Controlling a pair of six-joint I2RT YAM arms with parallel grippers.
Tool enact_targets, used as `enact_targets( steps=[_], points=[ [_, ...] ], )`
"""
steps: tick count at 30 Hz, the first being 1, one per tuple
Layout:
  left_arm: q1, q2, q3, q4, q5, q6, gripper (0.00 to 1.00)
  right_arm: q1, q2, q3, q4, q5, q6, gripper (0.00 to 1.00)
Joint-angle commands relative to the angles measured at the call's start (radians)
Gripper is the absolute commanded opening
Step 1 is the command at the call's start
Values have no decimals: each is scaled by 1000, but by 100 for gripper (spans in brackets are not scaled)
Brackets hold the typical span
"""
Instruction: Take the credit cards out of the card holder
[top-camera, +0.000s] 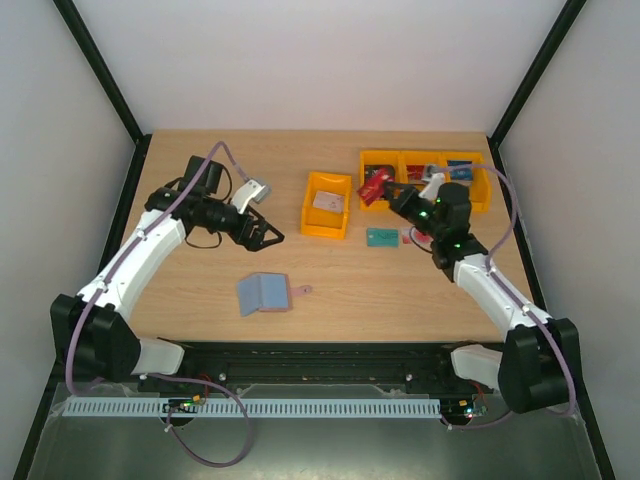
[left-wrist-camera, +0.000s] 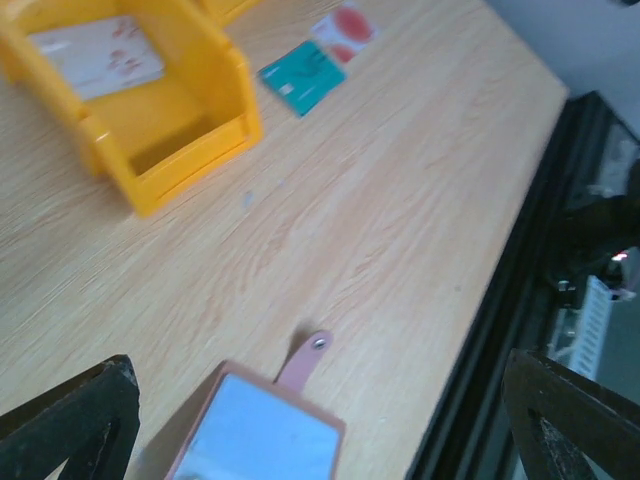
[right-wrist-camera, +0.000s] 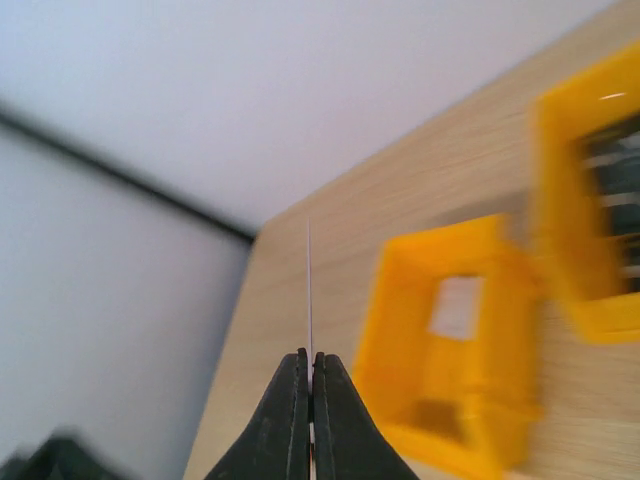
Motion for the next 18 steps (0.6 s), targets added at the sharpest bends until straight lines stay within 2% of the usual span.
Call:
enact_targets(
  steps=[1, 4, 9, 18],
  points=[
    [6, -10, -52, 99, -142, -50, 99, -188, 15, -38, -42, 224, 176, 2],
    [8, -16, -76, 109, -160, -40, 99, -267, 83, -36, 42, 349, 217, 2],
    [19, -6, -87, 121, -196, -38, 99, -280, 283, 124, 17, 556, 199, 2],
    [22, 39, -87, 106, -191, -16, 99, -290, 617, 314, 95, 578, 281, 2]
  ],
)
